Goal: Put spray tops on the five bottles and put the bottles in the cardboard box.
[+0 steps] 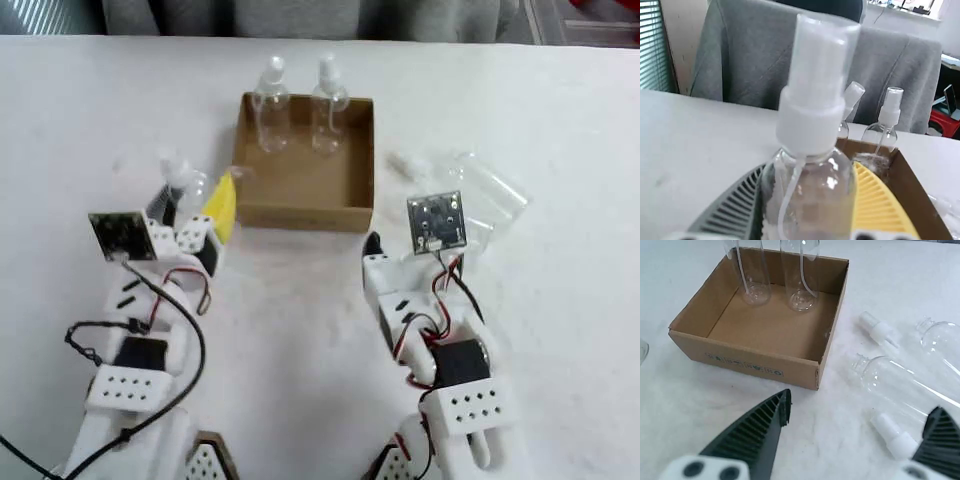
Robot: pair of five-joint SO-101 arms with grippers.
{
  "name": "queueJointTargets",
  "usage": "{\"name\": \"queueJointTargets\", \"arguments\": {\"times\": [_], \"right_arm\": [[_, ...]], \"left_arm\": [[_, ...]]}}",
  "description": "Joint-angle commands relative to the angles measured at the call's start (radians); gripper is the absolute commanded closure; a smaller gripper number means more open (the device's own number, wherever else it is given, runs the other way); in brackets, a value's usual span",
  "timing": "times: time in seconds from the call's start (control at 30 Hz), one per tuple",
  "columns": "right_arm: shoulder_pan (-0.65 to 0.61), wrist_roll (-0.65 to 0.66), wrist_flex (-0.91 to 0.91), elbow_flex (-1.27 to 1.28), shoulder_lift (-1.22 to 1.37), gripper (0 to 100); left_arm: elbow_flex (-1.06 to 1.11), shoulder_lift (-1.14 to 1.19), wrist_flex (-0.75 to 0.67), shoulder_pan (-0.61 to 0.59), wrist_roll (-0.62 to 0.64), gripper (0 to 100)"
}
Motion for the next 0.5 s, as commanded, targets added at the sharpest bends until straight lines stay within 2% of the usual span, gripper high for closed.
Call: {"name": "queueJointTargets", "arguments": {"times": [0.0,0.13,0.2,0.33,0.47], "right_arm": [[0.005,0.002,-0.013,-0.005,-0.015,61.8],[0.005,0.002,-0.013,-0.005,-0.012,61.8],[0.005,0.002,-0.013,-0.005,-0.012,61.8],[0.007,0.002,-0.013,-0.005,-0.016,61.8],[0.008,0.002,-0.013,-0.005,-0.016,61.8]], "left_arm": [[-0.061,-0.021,0.002,-0.007,0.017,95],[0.012,-0.021,-0.133,0.012,0.017,94],[0.023,-0.021,-0.109,0.042,0.017,95],[-0.063,-0.019,0.081,0.068,0.031,95],[-0.201,-0.019,0.35,0.07,0.161,94]]}}
